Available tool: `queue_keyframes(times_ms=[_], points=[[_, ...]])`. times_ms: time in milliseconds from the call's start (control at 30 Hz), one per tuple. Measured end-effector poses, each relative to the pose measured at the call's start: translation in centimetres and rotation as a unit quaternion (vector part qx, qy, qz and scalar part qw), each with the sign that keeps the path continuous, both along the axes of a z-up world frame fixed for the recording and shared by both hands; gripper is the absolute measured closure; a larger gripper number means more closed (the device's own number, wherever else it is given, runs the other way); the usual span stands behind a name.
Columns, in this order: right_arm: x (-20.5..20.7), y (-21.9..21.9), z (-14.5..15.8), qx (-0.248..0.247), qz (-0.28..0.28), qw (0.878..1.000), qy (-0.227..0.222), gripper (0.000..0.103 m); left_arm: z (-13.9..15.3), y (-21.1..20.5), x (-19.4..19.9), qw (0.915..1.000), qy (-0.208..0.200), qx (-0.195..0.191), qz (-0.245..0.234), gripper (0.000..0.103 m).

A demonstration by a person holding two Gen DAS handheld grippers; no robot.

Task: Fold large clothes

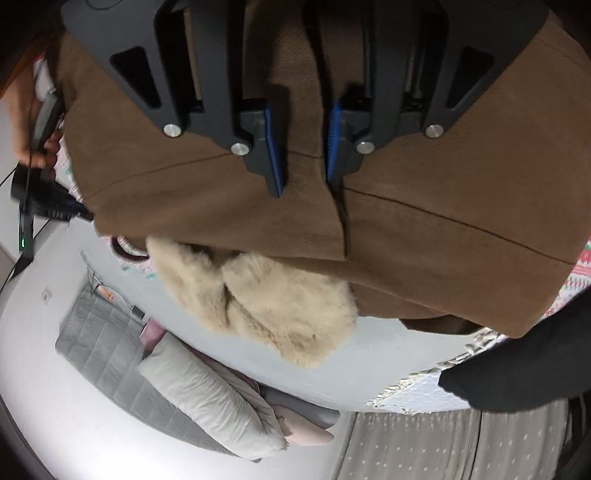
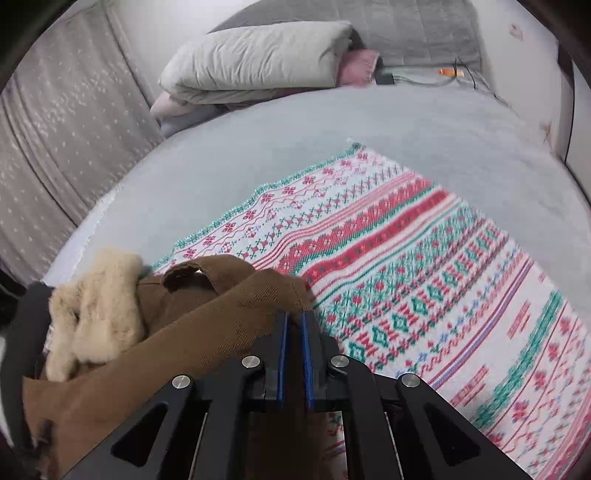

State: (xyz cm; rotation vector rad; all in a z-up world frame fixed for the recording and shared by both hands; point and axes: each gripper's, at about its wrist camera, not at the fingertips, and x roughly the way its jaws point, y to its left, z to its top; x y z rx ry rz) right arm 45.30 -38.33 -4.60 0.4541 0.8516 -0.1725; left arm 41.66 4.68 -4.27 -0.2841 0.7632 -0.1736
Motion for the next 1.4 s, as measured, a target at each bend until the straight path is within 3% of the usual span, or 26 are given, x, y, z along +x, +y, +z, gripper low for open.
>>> queue_keyframes(times_ms=[67, 133, 233, 300, 367, 467, 500, 533, 600, 667, 800, 900, 1000, 1133, 1233, 1400], points=[[-1.3, -0.2, 1.0, 0.012, -0.005, 1.000, -0.026, 0.088, 2.1, 0.4, -1.1, 0.9989, -0.044, 0.007, 0.009, 0.070], [-2.6, 0.3, 2.2, -0.003, 0.011, 0.999, -0.032, 0.079, 3.8, 0.1, -2.1, 0.9967, -0.078, 0.015, -0.011, 0.046], [-4.8, 2.0, 3.9, -0.032, 0.054, 0.997, -0.034, 0.068, 4.5, -1.7, -2.8, 0.9922, -0.098, 0.003, -0.078, 0.037], [-6.5, 3.1, 4.4, -0.039, 0.083, 0.995, -0.039, 0.061, 3.7, -3.8, -2.6, 0.9867, -0.079, 0.002, -0.142, 0.032], [-8.3, 4.3, 4.0, -0.039, 0.112, 0.992, -0.039, 0.060, 1.9, -6.0, -2.1, 0.9816, -0.037, 0.040, -0.183, 0.032], [-9.6, 4.9, 1.3, -0.059, 0.120, 0.991, -0.001, 0.060, -1.5, -8.1, -1.4, 0.9767, 0.017, 0.100, -0.189, 0.031], [-9.8, 4.4, -0.4, -0.095, 0.101, 0.990, 0.024, 0.058, -1.5, -8.4, -1.5, 0.9758, 0.011, 0.106, -0.191, 0.031], [-9.8, 3.7, -1.6, -0.116, 0.085, 0.989, 0.043, 0.044, -1.3, -8.6, -1.7, 0.9749, 0.007, 0.111, -0.193, 0.030], [-10.5, 1.5, -2.7, -0.067, 0.057, 0.996, 0.025, 0.042, -1.5, -8.7, -1.7, 0.9745, 0.006, 0.110, -0.196, 0.028], [-11.0, 1.0, -2.1, -0.075, 0.031, 0.996, 0.026, 0.042, -1.6, -8.5, -1.6, 0.9753, 0.008, 0.099, -0.197, 0.027], [-12.9, 1.7, 0.0, -0.083, 0.034, 0.996, 0.013, 0.039, -1.8, -8.6, -1.9, 0.9746, 0.007, 0.098, -0.202, 0.023], [-14.9, 1.9, 1.3, -0.047, 0.045, 0.998, 0.006, 0.039, -1.8, -8.6, -1.6, 0.9745, 0.006, 0.100, -0.201, 0.022], [-17.9, 1.9, 3.2, -0.009, 0.046, 0.999, 0.008, 0.028, -1.5, -8.5, -1.6, 0.9757, 0.015, 0.099, -0.195, 0.017], [-20.4, 2.7, 6.6, -0.045, 0.042, 0.997, 0.046, 0.025, -0.5, -8.6, -2.2, 0.9759, 0.055, 0.099, -0.187, 0.015], [-24.3, 3.9, 8.4, -0.051, 0.061, 0.996, 0.031, 0.015, 1.5, -7.7, -4.4, 0.9764, 0.078, 0.096, -0.177, 0.015], [-29.7, 4.7, 8.8, -0.041, 0.055, 0.997, 0.025, 0.015, 4.6, -4.7, -10.1, 0.9757, 0.091, 0.106, -0.168, 0.014]])
